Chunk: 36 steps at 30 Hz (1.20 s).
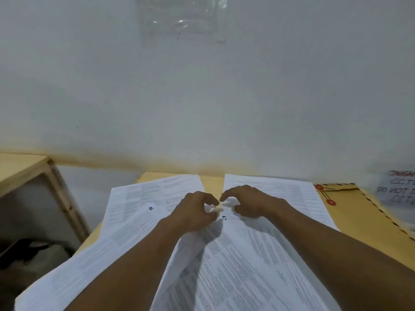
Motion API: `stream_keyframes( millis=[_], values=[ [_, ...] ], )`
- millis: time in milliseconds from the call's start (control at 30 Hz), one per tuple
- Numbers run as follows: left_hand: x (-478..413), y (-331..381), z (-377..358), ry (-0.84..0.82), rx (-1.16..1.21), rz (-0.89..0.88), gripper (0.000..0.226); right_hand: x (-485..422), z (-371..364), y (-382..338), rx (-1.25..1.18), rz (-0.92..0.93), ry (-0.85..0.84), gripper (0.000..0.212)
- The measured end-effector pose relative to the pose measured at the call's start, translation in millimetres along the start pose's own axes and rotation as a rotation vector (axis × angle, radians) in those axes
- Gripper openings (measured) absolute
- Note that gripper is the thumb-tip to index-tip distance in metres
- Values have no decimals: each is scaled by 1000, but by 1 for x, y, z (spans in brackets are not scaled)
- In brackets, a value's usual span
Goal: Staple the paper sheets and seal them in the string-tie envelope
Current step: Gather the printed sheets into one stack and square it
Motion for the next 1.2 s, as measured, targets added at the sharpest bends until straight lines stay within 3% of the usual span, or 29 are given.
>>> stream_keyframes(
  millis=[267,800,1033,1200],
  values=[
    [-24,-17,-21,4,8,21,35,-22,-13,17,13,53,-16,43],
    [-23,-4,-20,22,-69,50,46,-32,7,24,66,75,105,7],
    [-31,14,-1,111,123,23,35,-24,83,13,340,204,515,19],
    [-48,58,43,214,242,-35,41,5,172,-22,353,270,732,21]
  ],
)
Point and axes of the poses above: each hand's wrist, its own x-axis away from the middle knuckle, its own z-axis out of the back of the hand, y = z × x, the point moved 10 cm from there along -x, towards the middle knuckle, and after that the axes turned 4 degrees about y, right-handed, at the moved point
